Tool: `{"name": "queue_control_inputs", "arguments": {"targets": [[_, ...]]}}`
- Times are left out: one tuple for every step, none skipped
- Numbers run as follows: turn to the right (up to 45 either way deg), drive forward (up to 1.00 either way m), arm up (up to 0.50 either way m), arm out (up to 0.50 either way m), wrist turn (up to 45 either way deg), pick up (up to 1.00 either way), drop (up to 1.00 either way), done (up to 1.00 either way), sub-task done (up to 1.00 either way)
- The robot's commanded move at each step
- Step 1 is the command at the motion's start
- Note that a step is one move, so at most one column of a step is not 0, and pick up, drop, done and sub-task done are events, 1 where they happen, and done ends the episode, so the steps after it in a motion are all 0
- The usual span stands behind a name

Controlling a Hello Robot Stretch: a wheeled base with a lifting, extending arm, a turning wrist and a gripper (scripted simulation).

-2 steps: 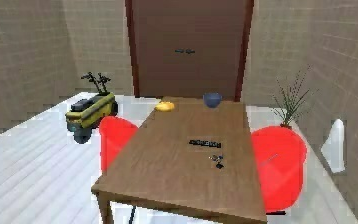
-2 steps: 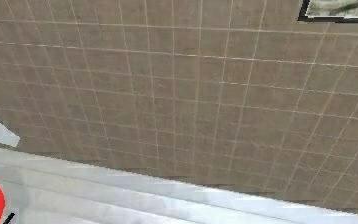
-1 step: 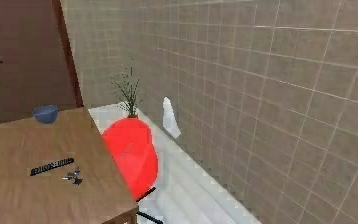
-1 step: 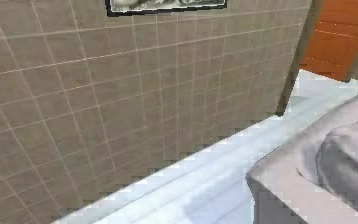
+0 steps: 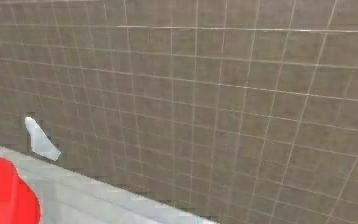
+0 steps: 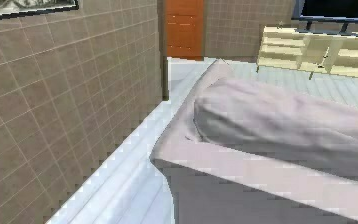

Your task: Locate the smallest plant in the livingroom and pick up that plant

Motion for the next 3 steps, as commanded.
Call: {"name": "queue_control_inputs", "arguments": {"targets": [[0.0,0.35,0.00,0.00,0.0,0.00,0.00,0.00,0.00],[-12.0,0.00,0.00,0.00,0.0,0.00,0.00,0.00,0.00],[-3.0,0.00,0.00,0.00,0.0,0.00,0.00,0.00,0.00]]}}
